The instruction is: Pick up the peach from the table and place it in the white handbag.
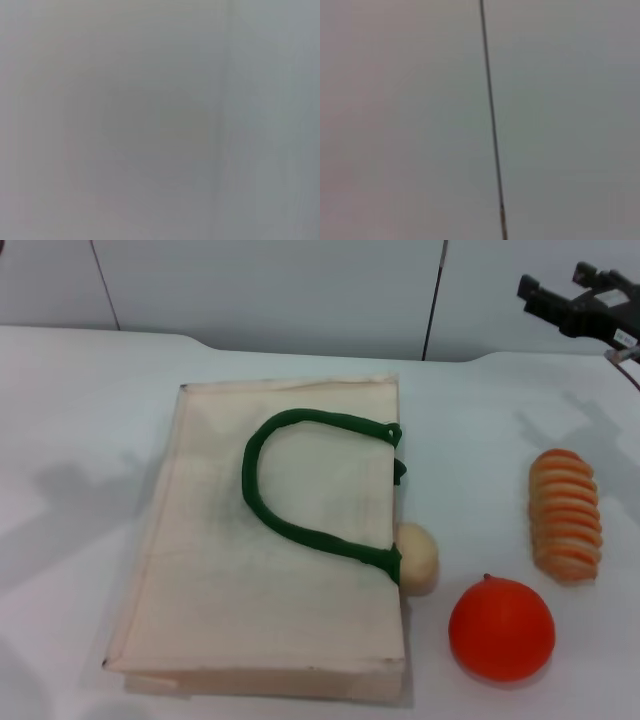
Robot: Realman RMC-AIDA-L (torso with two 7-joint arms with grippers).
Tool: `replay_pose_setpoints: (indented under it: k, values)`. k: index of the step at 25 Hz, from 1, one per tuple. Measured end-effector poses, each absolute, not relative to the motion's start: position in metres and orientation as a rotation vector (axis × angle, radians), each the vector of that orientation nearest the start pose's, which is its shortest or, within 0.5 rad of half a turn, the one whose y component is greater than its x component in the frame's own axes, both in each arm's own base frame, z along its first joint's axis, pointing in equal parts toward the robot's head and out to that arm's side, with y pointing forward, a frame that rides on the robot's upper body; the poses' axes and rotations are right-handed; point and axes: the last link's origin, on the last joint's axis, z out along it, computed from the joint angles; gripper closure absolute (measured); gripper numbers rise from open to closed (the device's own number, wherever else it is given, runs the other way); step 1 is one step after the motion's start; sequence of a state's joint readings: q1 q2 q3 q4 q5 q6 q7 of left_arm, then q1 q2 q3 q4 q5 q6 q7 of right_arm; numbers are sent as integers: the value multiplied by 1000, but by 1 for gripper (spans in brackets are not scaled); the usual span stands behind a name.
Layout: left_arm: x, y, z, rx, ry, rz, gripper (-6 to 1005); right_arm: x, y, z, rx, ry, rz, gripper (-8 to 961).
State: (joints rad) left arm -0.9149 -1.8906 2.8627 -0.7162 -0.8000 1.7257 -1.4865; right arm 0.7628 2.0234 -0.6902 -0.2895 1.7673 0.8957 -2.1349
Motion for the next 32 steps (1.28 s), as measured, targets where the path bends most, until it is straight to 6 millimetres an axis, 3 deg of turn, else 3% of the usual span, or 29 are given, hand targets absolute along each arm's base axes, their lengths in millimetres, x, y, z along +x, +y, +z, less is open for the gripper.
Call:
replay_pose_setpoints:
  k: [1,8,13,24,32]
  values:
    - [-224,418,160,-2123,-485,-1073,295,248,448,17,-2020,636,748,59]
    - [-239,415,142,-1873,-414,-1117,103,259,446,18,-1899,616,752,59]
    - [-260,417,122,-1640,-512,-1224,102,262,442,16,-1821,580,757,59]
    - [-265,411,77,-1620,-475,-1145,109,269,435,19,-1703,568,789,59]
    - [-270,401,46,-1571,-585,-1171,109,278,428,25,-1573,603,824,59]
